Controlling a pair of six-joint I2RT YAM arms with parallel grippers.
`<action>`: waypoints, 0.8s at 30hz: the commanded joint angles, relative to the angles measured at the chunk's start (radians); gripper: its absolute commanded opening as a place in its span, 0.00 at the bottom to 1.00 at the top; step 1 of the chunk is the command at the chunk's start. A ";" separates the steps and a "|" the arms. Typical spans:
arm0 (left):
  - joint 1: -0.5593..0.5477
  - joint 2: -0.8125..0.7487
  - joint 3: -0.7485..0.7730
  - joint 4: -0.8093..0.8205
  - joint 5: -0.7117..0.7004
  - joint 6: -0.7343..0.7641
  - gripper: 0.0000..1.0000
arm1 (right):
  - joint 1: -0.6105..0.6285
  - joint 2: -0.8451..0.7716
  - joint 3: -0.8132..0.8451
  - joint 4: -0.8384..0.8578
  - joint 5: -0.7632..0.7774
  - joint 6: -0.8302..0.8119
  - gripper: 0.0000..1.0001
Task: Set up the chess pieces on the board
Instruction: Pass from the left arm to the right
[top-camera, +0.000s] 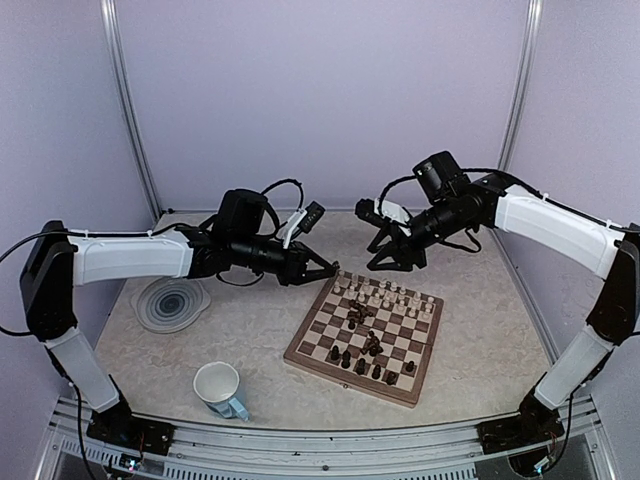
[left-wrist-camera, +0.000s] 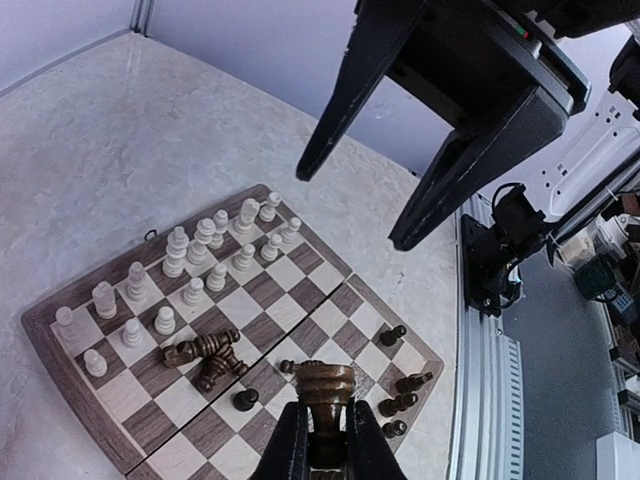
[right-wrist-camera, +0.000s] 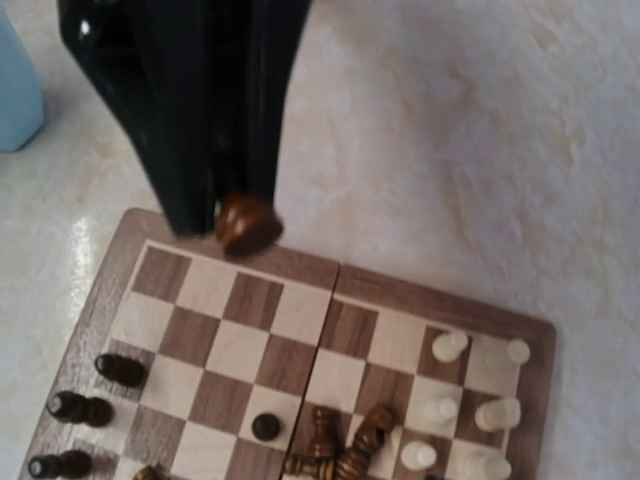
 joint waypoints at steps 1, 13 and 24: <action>-0.025 0.027 0.057 -0.048 0.054 0.033 0.07 | 0.032 0.004 0.013 0.024 -0.002 -0.036 0.44; -0.044 0.084 0.088 -0.086 0.128 0.011 0.07 | 0.248 0.032 0.002 0.042 0.328 -0.144 0.47; -0.047 0.090 0.098 -0.100 0.143 0.011 0.07 | 0.310 0.047 -0.032 0.047 0.465 -0.214 0.35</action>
